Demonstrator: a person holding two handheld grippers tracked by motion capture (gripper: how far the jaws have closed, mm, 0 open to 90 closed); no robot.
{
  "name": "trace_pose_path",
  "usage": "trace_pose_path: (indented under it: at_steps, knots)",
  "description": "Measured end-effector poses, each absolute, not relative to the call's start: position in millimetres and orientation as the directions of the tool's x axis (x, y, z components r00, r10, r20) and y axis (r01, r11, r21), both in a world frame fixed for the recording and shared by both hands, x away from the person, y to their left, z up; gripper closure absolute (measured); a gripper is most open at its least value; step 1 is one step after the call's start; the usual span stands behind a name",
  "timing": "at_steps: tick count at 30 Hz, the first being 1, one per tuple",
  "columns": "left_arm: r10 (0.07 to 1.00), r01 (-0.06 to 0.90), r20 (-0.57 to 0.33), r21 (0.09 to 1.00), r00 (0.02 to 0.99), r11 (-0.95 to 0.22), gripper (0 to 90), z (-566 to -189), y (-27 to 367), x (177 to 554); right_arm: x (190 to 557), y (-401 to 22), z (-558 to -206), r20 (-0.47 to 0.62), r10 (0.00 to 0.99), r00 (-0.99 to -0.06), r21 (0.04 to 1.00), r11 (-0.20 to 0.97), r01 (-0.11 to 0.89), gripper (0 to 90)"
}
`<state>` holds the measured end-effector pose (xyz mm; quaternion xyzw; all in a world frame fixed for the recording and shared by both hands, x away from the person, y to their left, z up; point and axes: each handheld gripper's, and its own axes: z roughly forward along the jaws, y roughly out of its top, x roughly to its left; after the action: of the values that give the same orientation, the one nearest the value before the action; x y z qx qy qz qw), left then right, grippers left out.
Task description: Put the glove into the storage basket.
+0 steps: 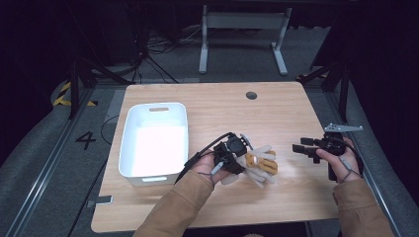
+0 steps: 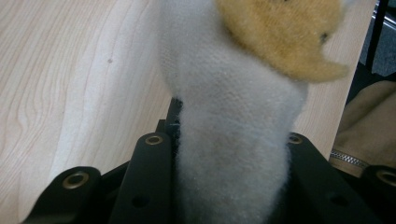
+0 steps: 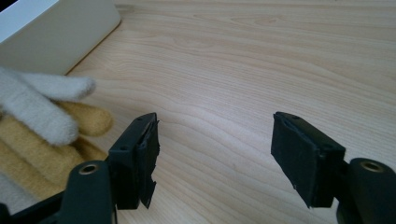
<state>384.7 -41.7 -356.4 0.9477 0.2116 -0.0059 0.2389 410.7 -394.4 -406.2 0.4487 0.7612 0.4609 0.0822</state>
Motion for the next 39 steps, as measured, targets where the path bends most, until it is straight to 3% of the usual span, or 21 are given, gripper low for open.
trace_pose_path:
  at_steps: [25,39]
  knots:
    - [0.57,0.577,-0.141,0.372,0.809,-0.727,69.9,-321,-12,405,436,-376,-410,0.253,0.764,-0.594,0.714,0.266,0.647,34.3]
    - [0.666,0.669,-0.145,0.343,0.731,-0.66,69.9,-305,-7,426,441,-380,-416,0.211,0.772,-0.599,0.673,0.33,0.662,40.2]
